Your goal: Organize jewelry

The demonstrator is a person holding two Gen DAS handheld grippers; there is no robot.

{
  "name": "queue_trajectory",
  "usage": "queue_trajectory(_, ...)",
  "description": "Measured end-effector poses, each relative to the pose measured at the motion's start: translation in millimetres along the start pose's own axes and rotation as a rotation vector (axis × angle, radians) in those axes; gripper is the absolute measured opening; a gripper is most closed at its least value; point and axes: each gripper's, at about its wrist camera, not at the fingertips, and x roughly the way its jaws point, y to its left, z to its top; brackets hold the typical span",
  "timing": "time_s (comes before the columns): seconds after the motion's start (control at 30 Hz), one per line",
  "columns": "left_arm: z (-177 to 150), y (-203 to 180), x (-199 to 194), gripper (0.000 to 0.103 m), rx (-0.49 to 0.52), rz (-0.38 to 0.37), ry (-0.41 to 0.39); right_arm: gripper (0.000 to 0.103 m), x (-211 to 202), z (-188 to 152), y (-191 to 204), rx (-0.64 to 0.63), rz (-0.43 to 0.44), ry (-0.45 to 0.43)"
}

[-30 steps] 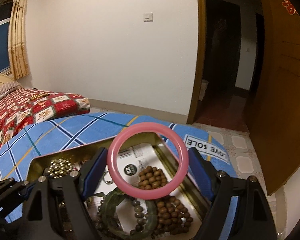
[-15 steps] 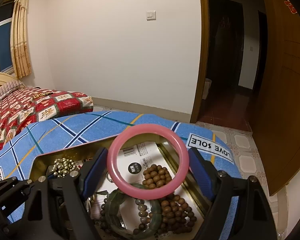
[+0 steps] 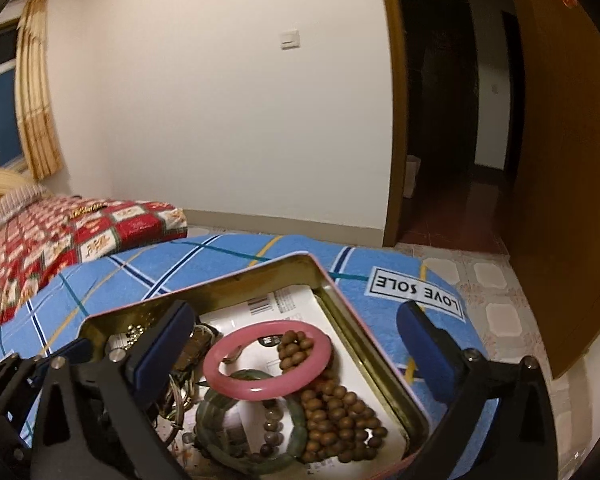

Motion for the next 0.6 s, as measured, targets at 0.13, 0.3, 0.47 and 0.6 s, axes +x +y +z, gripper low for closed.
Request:
queue_trajectory(0.13, -0.4, -1.6, 1.7, 0.073, 0.012, -0.007, 0.013, 0.103, 1.4, -0.4, -11.1, 0.063, -0.006, 0.012)
queue_trajectory(0.3, -1.7, -1.6, 0.0, 0.073, 0.02, -0.011, 0.013, 0.103, -0.8, -3.5, -24.1, 0.139, -0.019, 0.02)
queue_trajectory(0.47, -3.4, 6.7, -13.0, 0.073, 0.004, 0.011, -0.047, 0.103, -12.8, -8.1, -26.6, 0.164, -0.061, -0.004)
queue_trajectory(0.6, -7.2, 11.3, -29.9, 0.074, -0.006, 0.039, -0.127, 0.103, -30.7, -14.7, -20.0, 0.144, -0.102, -0.045)
